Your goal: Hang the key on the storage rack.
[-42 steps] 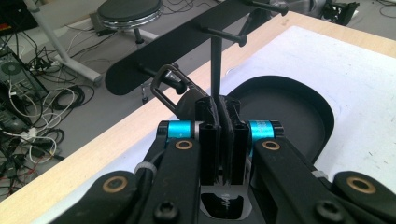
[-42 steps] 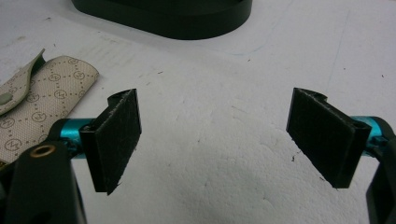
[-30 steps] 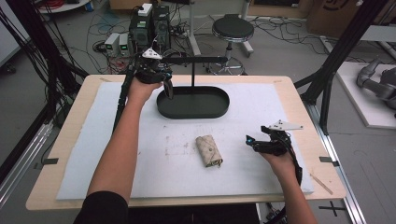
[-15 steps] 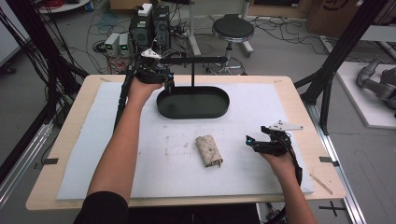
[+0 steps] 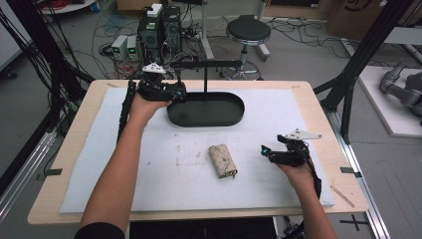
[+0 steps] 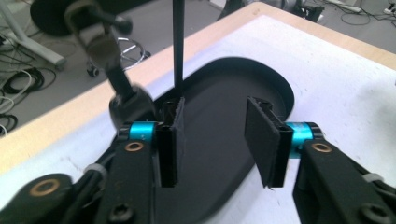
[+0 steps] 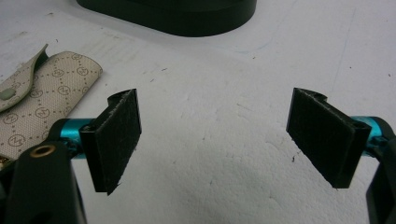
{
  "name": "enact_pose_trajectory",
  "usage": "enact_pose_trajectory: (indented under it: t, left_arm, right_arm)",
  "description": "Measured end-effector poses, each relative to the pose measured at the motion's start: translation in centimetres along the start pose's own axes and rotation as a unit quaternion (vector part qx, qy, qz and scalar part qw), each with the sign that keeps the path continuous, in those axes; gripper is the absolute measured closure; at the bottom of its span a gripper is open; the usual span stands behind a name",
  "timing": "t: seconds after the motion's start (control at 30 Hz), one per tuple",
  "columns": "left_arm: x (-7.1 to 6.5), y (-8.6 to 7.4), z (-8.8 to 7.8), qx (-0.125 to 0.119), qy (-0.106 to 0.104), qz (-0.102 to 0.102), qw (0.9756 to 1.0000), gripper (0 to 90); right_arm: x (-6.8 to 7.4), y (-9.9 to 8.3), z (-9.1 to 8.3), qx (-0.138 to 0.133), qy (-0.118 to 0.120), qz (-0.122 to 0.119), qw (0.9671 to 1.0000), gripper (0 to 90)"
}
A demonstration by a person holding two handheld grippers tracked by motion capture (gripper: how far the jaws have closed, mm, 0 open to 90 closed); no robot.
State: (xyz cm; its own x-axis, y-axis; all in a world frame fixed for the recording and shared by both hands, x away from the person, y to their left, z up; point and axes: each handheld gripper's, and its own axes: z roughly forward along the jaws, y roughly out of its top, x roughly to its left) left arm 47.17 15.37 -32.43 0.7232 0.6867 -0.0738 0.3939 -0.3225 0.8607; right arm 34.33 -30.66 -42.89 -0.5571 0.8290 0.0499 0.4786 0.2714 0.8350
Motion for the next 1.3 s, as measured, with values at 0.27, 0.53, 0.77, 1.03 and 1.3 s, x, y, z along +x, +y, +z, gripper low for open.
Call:
enact_pose_trajectory:
  t: [0.27,0.53,0.77,1.03,1.3]
  left_arm:
    - [0.2,-3.6,-2.3,0.004,-0.006,-0.01,0.9999,45.2]
    - [-0.2,-7.2,-4.9,-0.003,-0.006,-0.025,0.9997,36.8]
    - [-1.5,-9.5,-5.9,0.0,0.007,-0.015,0.9999,33.5]
    - [-2.5,-12.1,-6.3,0.007,0.016,-0.013,0.9998,31.5]
    - [-3.4,-13.5,-6.5,0.001,0.013,-0.007,0.9999,29.4]
  right_arm:
    - [0.1,0.0,0.1,0.003,-0.002,-0.001,1.0,18.3]
    - [0.2,-0.1,0.3,0.007,-0.003,0.001,1.0,18.3]
    - [0.2,-0.1,0.4,0.009,-0.003,0.001,1.0,18.3]
    - [0.1,-0.1,0.5,0.008,-0.003,0.002,1.0,18.3]
    - [-0.4,-0.2,0.2,0.003,-0.013,0.015,0.9998,18.3]
